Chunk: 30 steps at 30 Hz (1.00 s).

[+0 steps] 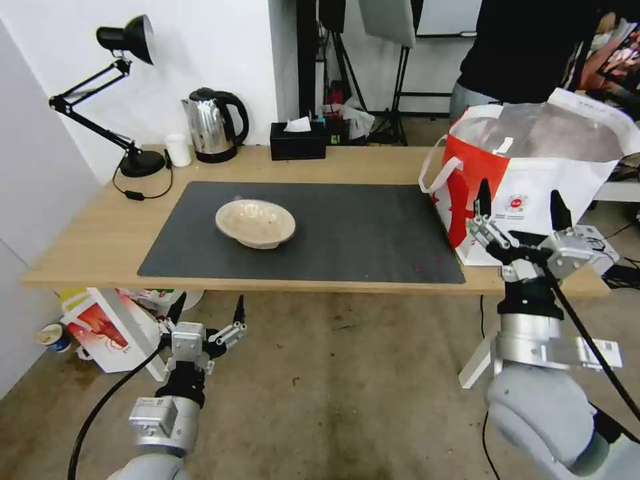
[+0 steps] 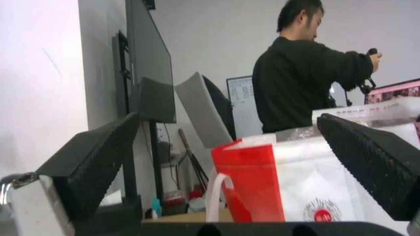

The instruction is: Pick up the trash from the table and place it into the takeout bag.

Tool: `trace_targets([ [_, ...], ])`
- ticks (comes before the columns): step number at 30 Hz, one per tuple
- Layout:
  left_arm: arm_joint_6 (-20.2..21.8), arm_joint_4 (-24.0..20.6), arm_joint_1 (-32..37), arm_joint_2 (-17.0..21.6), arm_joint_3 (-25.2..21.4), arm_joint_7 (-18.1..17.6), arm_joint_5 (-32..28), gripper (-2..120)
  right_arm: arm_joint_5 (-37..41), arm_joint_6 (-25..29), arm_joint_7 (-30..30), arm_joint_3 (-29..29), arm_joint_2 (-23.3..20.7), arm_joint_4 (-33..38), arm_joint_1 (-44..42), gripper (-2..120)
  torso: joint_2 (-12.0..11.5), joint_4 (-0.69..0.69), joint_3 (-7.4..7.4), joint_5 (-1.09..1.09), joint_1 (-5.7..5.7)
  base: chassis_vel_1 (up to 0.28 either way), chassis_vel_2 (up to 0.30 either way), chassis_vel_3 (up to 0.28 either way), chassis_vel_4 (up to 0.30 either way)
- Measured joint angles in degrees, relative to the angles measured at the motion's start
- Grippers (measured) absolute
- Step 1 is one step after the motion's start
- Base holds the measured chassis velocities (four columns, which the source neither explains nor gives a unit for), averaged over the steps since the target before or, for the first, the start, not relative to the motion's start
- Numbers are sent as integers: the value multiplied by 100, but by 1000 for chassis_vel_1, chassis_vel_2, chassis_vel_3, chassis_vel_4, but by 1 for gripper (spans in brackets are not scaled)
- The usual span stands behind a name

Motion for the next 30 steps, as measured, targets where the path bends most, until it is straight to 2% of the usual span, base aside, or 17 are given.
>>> trace_targets([
  [12,0,0,0,0,0,0,0,100,-337,-21,247,-108,-105,182,-677,100,0,0,0,1,0,0,0,0,0],
  [30,0,0,0,0,0,0,0,100,-280,-345,378,-405,-365,447,-1353,100,-1,0,0,1,0,0,0,0,0],
])
